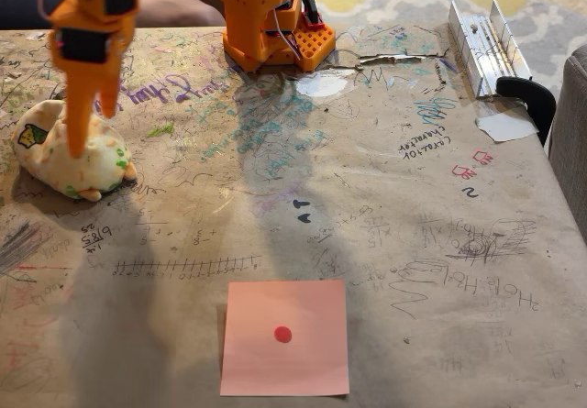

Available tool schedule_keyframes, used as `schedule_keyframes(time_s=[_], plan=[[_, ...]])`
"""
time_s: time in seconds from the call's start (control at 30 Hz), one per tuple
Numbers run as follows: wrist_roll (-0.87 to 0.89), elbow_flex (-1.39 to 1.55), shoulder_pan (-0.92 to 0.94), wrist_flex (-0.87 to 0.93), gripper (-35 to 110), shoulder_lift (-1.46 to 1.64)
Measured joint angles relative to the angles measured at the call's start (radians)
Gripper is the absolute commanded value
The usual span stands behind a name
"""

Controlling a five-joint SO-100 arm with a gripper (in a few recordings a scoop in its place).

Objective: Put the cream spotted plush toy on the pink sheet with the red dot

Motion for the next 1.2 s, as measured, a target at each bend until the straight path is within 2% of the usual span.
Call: schedule_keyframes(time_s=[0.53,0.57,0.67,0.7,0.83,1.03,1.2], plan=[[-0.071,-0.239,0.107,0.124,39,-0.279],[-0.072,-0.245,0.107,0.129,35,-0.287],[-0.087,-0.295,0.097,0.163,4,-0.322],[-0.091,-0.311,0.086,0.175,0,-0.325],[-0.106,-0.35,0.034,0.215,0,-0.314],[-0.086,-0.198,-0.064,0.216,0,-0.103],[0.091,0.067,-0.298,0.1,0,0.337]])
